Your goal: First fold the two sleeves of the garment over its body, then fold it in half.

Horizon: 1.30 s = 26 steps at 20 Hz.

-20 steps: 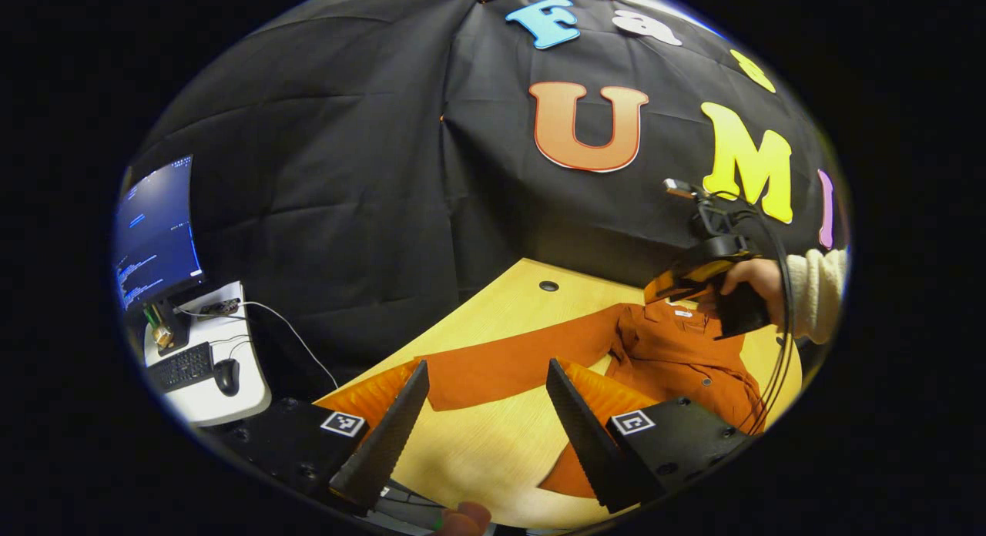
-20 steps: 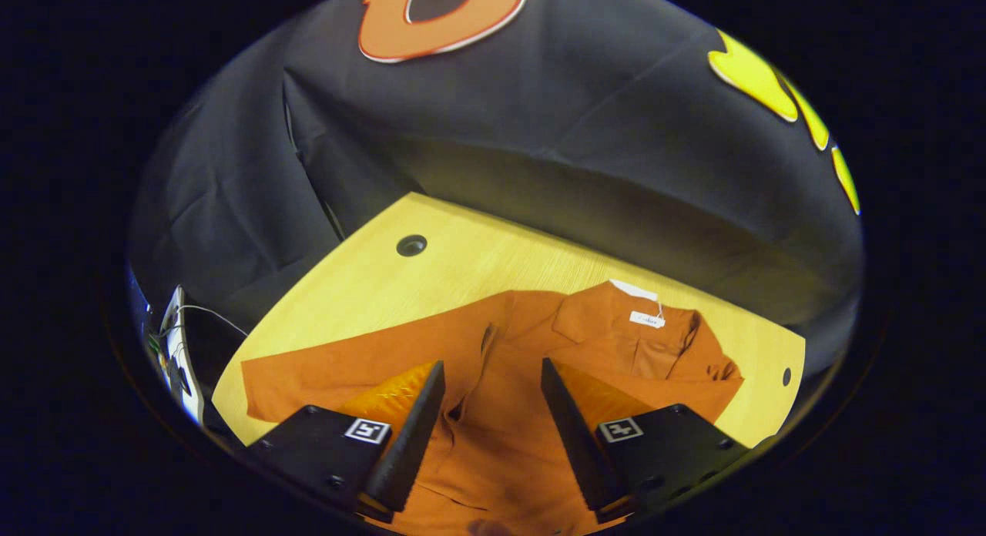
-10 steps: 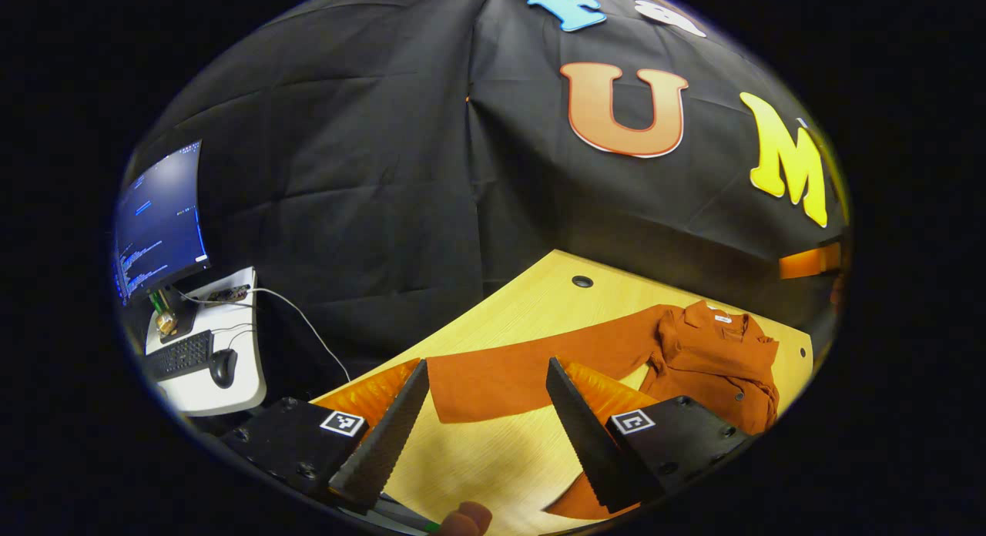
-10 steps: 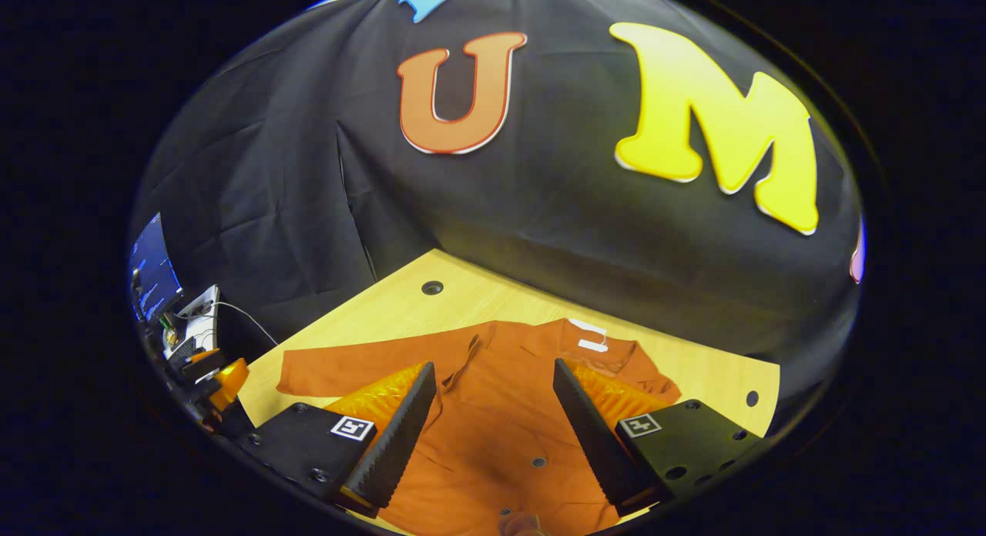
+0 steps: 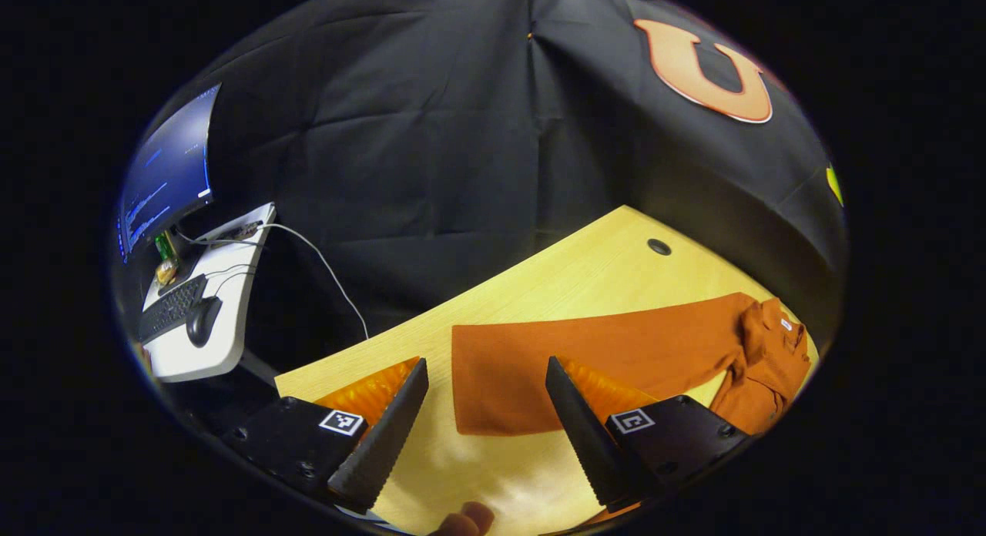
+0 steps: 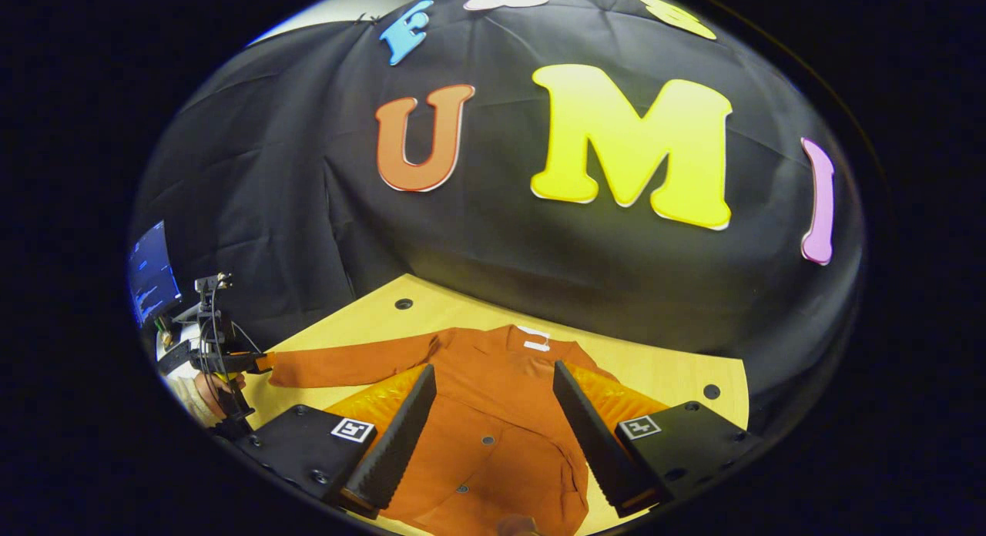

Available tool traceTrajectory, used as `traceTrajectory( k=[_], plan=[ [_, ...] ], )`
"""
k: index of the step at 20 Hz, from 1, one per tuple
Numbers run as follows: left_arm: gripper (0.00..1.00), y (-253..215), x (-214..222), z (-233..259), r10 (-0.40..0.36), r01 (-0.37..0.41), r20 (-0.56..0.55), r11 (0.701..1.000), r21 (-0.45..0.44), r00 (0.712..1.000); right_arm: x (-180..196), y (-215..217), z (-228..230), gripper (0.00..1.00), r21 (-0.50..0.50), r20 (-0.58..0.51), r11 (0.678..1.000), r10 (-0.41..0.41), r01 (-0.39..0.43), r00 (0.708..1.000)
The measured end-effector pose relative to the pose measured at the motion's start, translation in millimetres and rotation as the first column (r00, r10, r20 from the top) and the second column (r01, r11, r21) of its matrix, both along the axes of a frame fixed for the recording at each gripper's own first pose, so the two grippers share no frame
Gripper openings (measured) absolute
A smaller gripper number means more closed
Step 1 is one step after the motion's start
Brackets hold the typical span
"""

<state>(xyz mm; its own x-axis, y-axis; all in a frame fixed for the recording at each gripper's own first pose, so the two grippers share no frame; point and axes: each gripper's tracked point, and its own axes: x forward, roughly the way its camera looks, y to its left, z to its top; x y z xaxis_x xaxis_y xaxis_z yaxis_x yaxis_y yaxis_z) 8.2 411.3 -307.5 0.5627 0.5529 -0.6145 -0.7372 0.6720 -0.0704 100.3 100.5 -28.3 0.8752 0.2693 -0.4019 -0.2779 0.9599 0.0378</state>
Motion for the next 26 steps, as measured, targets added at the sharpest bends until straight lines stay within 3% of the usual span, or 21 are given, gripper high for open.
traceTrajectory(
  k=[6, 12, 17, 18, 20, 26],
  plan=[
    [1.00, 16, 1, -53, 0.043, -0.059, -0.105, 0.986, -0.153, 0.994, 1, -40, -13, 0.99, -0.057, -0.025, 0.996, -0.077, 0.075, 0.997],
    [1.00, 12, 19, -54, 0.014, -0.048, -0.192, 0.984, -0.174, 0.981, -4, -46, -25, 0.99, -0.102, -0.036, 0.991, -0.084, 0.080, 0.996],
    [0.86, 15, 20, -57, -0.015, -0.063, -0.264, 0.957, -0.282, 0.964, -8, -47, -31, 0.96, -0.127, -0.035, 0.990, -0.063, 0.058, 0.997],
    [0.92, 14, 21, -57, -0.030, -0.057, -0.278, 0.953, -0.299, 0.960, -8, -47, -29, 0.96, -0.117, -0.034, 0.991, -0.061, 0.057, 0.998],
    [0.78, 12, 25, -58, -0.059, -0.045, -0.300, 0.944, -0.326, 0.952, -10, -47, -28, 0.96, -0.103, -0.035, 0.993, -0.061, 0.057, 0.998],
    [0.64, 11, 30, -57, -0.131, -0.035, -0.366, 0.910, -0.412, 0.922, -28, -54, -21, 0.96, -0.056, -0.045, 0.996, -0.067, 0.064, 0.997]
  ],
)
